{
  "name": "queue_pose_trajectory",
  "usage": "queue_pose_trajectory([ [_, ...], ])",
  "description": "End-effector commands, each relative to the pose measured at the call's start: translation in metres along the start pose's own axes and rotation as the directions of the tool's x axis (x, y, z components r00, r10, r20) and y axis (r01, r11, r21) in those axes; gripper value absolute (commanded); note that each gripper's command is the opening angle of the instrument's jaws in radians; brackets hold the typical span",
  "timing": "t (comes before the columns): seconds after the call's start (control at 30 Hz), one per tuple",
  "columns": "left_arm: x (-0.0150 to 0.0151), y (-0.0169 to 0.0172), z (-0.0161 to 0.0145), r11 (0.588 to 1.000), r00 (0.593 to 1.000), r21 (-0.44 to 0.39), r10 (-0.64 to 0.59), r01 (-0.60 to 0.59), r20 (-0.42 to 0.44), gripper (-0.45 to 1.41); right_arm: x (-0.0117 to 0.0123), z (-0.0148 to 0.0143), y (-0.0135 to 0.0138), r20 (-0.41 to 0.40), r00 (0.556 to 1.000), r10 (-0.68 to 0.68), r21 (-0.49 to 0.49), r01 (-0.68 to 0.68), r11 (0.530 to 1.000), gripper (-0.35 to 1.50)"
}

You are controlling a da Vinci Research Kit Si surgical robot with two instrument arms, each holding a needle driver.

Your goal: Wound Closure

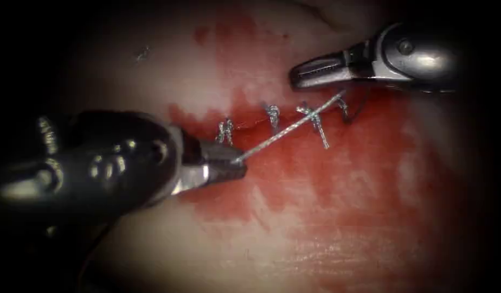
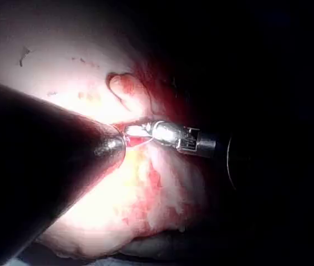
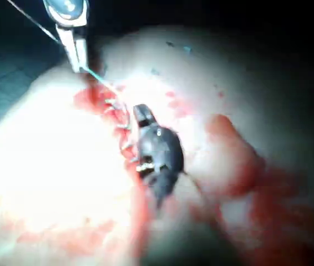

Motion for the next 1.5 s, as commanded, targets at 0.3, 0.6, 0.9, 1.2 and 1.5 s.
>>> queue_pose_trajectory([
  [0.3,0.0007,-0.0028,0.0044,1.000,1.000,0.016,-0.025,0.025,-0.002,-0.35,-0.0006,-0.0008,-0.0023,-0.028,1.000,0.011,0.018,-0.010,1.000,-0.35],
  [0.6,0.0019,-0.0034,0.0097,0.999,0.999,0.021,-0.045,0.045,0.000,-0.35,-0.0012,-0.0027,-0.0032,-0.105,0.994,0.034,-0.023,-0.037,0.999,-0.35],
  [0.9,0.0014,-0.0016,0.0133,0.998,0.996,0.030,-0.048,0.046,0.076,-0.35,-0.0012,-0.0035,-0.0039,-0.234,0.968,0.091,-0.165,-0.132,0.977,-0.35],
  [1.2,0.0027,0.0001,0.0138,0.996,0.994,0.047,-0.074,0.070,0.085,-0.35,-0.0003,-0.0032,-0.0039,-0.326,0.919,0.220,-0.289,-0.319,0.903,-0.35],
  [1.5,0.0033,0.0015,0.0136,0.997,0.994,0.043,-0.072,0.068,0.086,-0.35,-0.0011,-0.0040,-0.0027,-0.336,0.887,0.318,-0.464,-0.450,0.763,-0.27],
])
